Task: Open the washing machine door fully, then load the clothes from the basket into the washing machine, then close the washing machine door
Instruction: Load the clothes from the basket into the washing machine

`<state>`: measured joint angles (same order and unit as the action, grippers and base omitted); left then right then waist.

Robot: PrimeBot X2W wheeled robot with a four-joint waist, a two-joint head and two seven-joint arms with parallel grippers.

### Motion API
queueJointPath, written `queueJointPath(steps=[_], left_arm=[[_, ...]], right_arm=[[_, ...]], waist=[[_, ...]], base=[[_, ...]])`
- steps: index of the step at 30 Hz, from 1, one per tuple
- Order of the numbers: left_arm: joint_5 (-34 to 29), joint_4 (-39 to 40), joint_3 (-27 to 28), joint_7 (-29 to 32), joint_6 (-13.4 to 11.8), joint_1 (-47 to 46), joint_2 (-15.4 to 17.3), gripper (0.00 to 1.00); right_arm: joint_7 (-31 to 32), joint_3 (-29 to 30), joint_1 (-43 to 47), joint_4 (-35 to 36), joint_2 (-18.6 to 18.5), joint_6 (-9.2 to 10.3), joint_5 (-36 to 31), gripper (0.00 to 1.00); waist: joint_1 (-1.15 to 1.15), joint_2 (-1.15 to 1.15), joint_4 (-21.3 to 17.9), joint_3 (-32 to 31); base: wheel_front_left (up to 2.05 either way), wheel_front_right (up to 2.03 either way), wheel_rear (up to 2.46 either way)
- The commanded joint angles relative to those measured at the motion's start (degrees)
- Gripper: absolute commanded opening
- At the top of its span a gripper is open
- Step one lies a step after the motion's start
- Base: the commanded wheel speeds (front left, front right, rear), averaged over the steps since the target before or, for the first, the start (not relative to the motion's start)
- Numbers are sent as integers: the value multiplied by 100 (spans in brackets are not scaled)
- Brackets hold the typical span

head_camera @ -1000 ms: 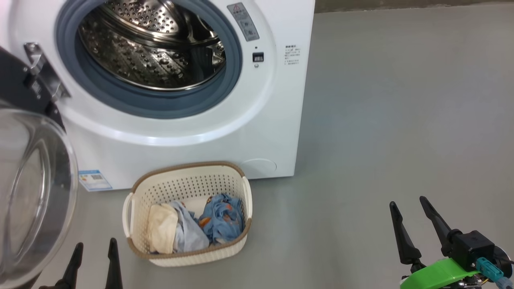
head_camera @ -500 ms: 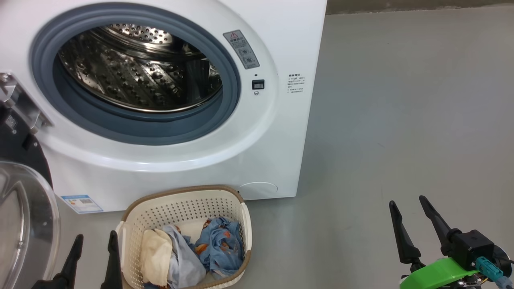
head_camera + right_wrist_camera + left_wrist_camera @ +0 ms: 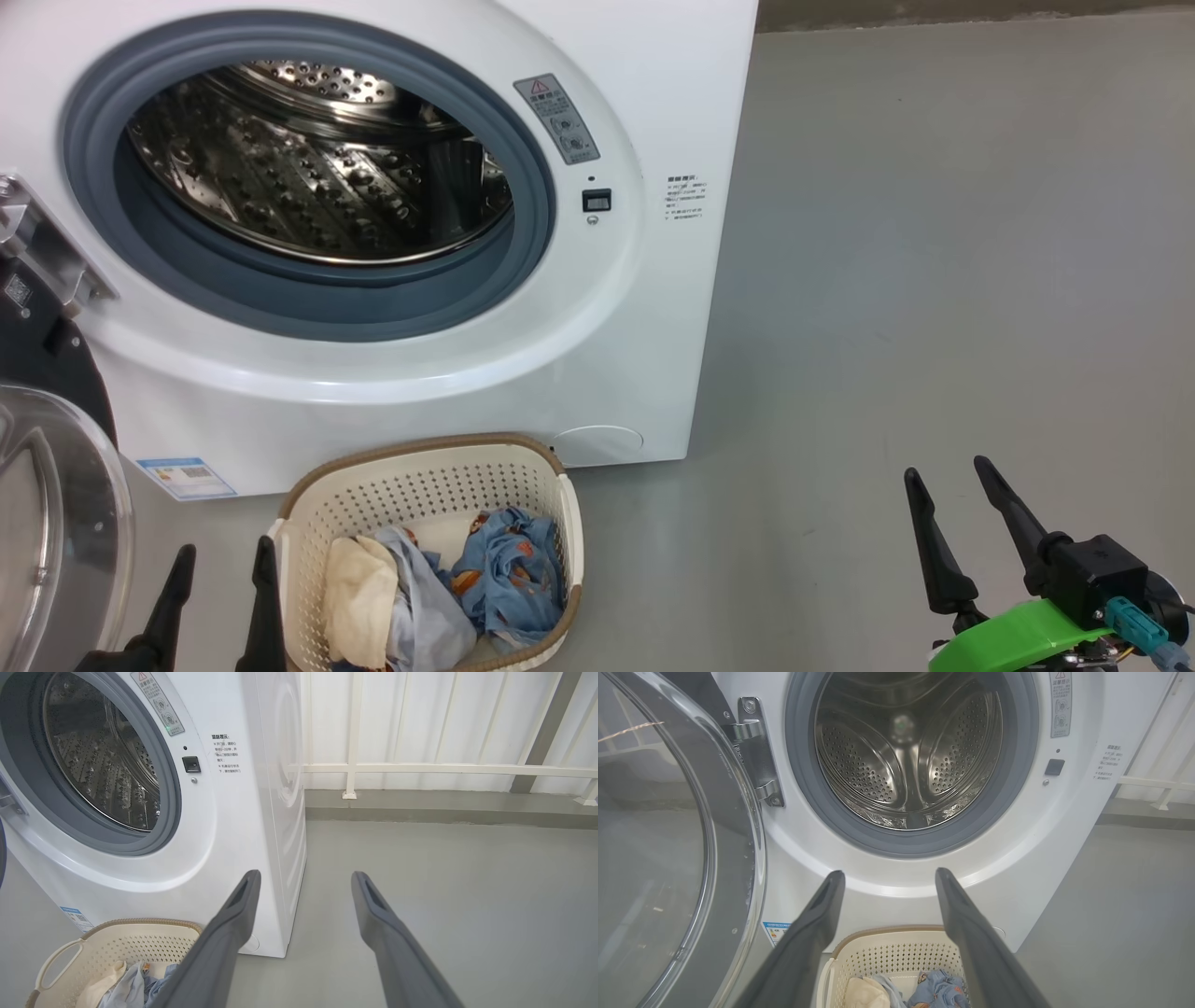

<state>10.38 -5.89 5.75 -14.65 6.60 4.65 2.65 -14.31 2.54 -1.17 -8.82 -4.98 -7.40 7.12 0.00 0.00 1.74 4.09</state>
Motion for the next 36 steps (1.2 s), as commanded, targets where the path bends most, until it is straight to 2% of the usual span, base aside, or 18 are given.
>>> queueJointPath(steps=[1,16,26,36], left_arm=[[-15,158,175,-35,15,-220,49,100],[64,99,82,-35,25,-222,33,100],[255,-284,-140,-35,54,-598,26,100],[426,-820,-280,-35,82,-1243,24,100]], right_arm=[[-69,-139,-163,114,-20,-9,-36,100],[-69,-125,-127,74,1,-9,-8,100],[-69,-184,-350,130,-24,-9,-37,100],[-69,-280,-725,193,-22,-9,-62,100]], waist=[[0,0,1,-1],[0,0,87,166],[0,0,158,1046],[0,0,50,1989]], base=[[0,0,0],[0,0,0],[0,0,0],[0,0,0]])
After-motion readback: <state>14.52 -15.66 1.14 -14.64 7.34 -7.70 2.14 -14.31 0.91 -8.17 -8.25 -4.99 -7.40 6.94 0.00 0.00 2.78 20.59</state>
